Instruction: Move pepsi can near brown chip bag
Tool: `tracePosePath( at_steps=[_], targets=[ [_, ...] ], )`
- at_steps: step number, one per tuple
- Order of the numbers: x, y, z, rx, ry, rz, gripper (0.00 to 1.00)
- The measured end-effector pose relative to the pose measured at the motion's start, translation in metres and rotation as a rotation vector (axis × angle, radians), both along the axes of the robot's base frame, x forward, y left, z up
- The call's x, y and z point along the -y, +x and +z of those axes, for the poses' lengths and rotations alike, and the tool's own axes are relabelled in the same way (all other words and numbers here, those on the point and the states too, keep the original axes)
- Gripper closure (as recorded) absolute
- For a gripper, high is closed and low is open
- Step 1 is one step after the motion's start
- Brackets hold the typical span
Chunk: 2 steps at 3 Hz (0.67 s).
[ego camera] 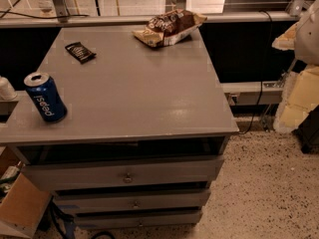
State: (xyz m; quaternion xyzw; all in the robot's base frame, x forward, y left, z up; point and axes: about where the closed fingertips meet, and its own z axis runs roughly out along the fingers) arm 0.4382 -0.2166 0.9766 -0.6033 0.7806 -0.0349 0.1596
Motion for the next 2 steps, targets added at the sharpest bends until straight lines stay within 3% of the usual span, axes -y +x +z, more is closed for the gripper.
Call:
tracePosePath(
  at_steps=[1, 2],
  targets=[
    [0.0, 0.0, 0.0, 0.0, 0.0, 0.0, 0.0],
    [-0.002, 0.018, 0.005, 0.022, 0.025, 0.021, 0.0]
  ],
)
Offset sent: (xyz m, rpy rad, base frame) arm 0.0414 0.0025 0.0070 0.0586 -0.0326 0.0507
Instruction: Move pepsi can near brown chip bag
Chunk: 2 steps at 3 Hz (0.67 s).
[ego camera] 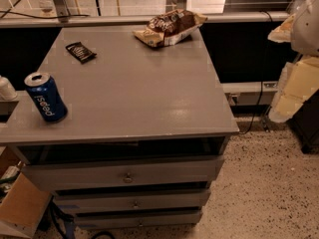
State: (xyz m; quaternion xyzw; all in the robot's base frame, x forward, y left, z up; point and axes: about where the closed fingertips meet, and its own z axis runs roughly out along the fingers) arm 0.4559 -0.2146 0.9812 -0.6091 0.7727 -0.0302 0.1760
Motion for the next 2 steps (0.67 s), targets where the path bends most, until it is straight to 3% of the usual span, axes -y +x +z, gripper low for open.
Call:
tracePosePath(
  at_steps=[1, 2],
  targets=[
    [-0.025, 0.012, -0.012, 0.013, 0.082, 0.059, 0.0],
    [-0.066, 0.014, -0.029, 0.009, 0.189, 0.133, 0.0]
  ],
)
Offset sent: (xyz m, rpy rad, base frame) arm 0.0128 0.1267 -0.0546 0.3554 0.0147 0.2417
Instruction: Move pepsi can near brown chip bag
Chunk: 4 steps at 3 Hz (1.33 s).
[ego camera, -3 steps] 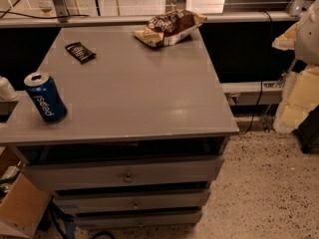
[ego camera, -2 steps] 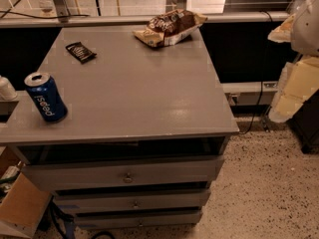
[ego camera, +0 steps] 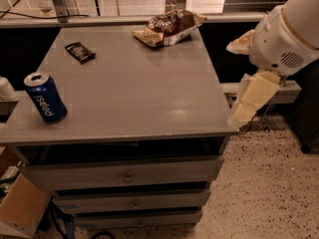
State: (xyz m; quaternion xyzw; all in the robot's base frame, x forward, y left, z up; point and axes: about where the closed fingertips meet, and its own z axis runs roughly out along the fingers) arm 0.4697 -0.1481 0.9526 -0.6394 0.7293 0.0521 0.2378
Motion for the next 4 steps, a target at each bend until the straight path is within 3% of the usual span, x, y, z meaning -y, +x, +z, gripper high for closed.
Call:
tracePosePath(
  at_steps=[2, 3, 4],
  targets=[
    [-0.117, -0.023, -0.052, -0.056, 0.223, 0.154, 0.0],
    [-0.117, -0.024, -0.05, -0.053, 0.226, 0.163, 0.0],
    [-0.126, -0.019, -0.058, -0.027, 0.287, 0.176, 0.0]
  ],
)
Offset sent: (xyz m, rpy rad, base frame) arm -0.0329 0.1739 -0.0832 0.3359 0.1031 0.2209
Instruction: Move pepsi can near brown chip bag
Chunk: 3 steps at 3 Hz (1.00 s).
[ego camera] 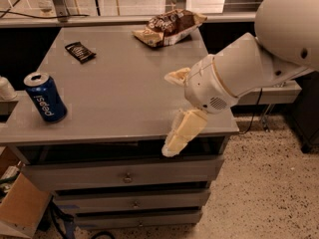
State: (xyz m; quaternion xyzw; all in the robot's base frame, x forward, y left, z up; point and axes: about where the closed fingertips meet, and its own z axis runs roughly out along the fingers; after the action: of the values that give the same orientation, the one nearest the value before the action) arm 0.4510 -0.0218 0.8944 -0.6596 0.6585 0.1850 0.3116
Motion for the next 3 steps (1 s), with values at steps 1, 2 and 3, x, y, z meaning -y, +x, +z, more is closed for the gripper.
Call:
tracePosePath(
  at_steps=[1, 2, 3],
  targets=[
    [-0.031, 0.02, -0.017, 0.028, 0.152, 0.029, 0.0],
    [-0.066, 0.043, -0.031, 0.033, 0.303, 0.05, 0.0],
    [-0.108, 0.06, -0.046, 0.007, 0.428, 0.071, 0.0]
  ],
)
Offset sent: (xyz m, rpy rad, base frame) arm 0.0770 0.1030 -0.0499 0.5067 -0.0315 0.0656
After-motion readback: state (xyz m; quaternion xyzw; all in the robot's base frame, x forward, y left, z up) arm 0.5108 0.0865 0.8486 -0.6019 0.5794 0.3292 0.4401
